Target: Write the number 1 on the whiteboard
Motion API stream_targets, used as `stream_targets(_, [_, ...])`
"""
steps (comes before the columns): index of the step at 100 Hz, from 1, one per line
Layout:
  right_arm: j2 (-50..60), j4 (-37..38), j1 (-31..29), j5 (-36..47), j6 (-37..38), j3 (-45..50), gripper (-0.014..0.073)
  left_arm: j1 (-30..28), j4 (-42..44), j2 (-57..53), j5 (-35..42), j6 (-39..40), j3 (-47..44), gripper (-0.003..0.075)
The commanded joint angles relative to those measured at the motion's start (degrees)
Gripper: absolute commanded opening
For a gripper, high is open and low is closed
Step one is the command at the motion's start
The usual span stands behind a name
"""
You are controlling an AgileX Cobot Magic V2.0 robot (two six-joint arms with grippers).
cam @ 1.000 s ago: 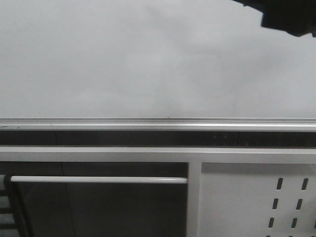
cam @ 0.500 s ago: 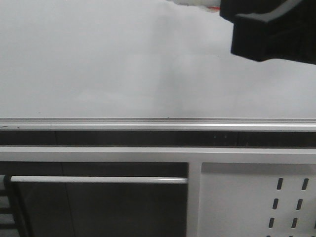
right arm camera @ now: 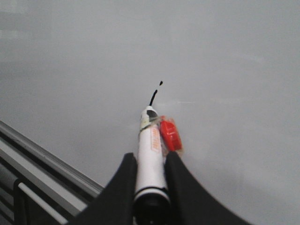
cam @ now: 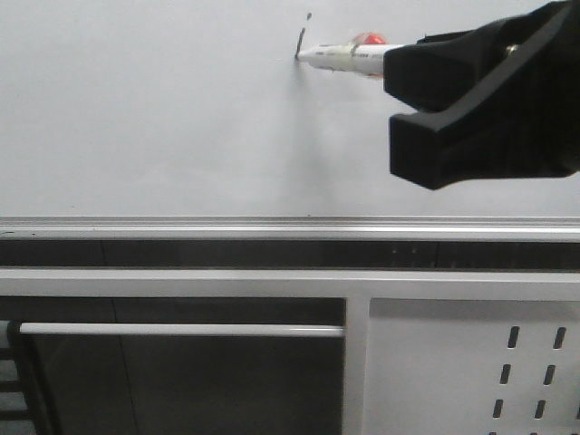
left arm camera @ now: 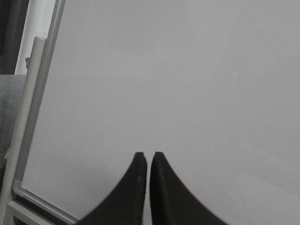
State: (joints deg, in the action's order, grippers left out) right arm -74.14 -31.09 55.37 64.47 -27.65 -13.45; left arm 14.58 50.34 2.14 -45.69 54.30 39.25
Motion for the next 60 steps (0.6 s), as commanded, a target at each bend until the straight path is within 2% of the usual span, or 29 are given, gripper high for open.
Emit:
stream_targets(1, [-0.3, -0.2, 0.1, 3.6, 0.5, -1.4, -0.0050, -0.1, 2.0, 1.1, 3.2, 0.5, 1.4, -0.0018])
stream_targets(60, [-9.5, -1.0, 0.1, 3.8, 4.1, -1.4, -0.0050, -0.1, 2.0, 1.1, 3.2, 0.5, 1.4, -0.0018])
